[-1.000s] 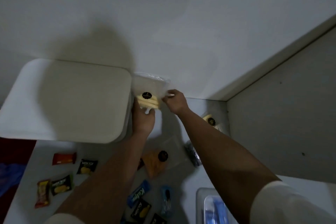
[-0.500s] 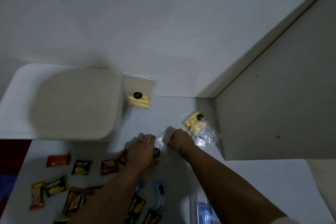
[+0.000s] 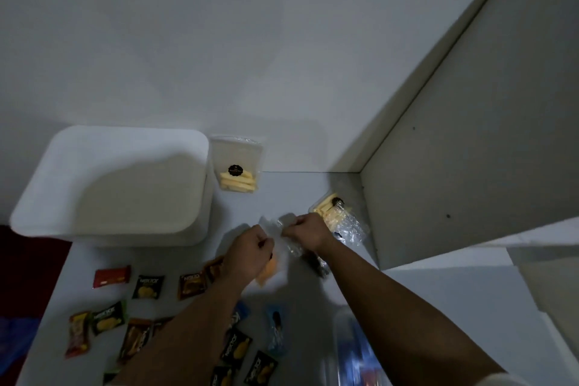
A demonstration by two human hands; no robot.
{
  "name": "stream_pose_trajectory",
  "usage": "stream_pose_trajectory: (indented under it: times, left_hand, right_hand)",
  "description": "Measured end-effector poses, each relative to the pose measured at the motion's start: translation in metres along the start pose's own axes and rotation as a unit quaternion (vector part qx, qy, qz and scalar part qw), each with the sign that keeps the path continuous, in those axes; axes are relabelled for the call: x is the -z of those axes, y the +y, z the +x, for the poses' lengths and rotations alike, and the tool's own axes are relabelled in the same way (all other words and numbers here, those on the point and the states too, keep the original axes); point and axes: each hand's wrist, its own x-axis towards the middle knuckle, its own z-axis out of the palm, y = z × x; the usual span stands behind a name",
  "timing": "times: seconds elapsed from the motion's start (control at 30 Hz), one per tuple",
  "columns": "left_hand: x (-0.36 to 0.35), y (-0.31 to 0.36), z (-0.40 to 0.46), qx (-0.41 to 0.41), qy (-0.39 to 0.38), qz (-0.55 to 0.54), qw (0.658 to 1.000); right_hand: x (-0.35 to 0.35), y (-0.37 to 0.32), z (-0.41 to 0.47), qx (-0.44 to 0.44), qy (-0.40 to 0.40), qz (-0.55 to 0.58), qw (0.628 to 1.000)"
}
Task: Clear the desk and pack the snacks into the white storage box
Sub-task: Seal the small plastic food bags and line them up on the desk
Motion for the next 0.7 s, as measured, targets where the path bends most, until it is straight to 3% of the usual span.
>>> stream_pose_trajectory:
  times: [0.13,0.23,0.53,0.7]
  left_hand:
    - [0.013,0.044,-0.022,0.071,-0.040,-0.237,0.968]
    - [0.020,0.069,-0.045,0.071,-0.030,-0.291,0.954]
    - [0.025,0.124,-0.114,0.001,0.017,-0.256,0.967]
    - [0.021,0.124,-0.157,-0.020,0.062,-0.085,0.994]
  right_hand:
    - [0.018,-0.013,-0.030,0.053,-0.026,0.082,0.995]
    - [0.030,-0.019,-0.059,0.094,-0.031,0.111,0.989]
    - [0.062,-0.011,-0.150,0.187,0.047,0.080,0.978]
    - [0.060,0.011,-0.162,0.192,0.151,-0.003,0.970]
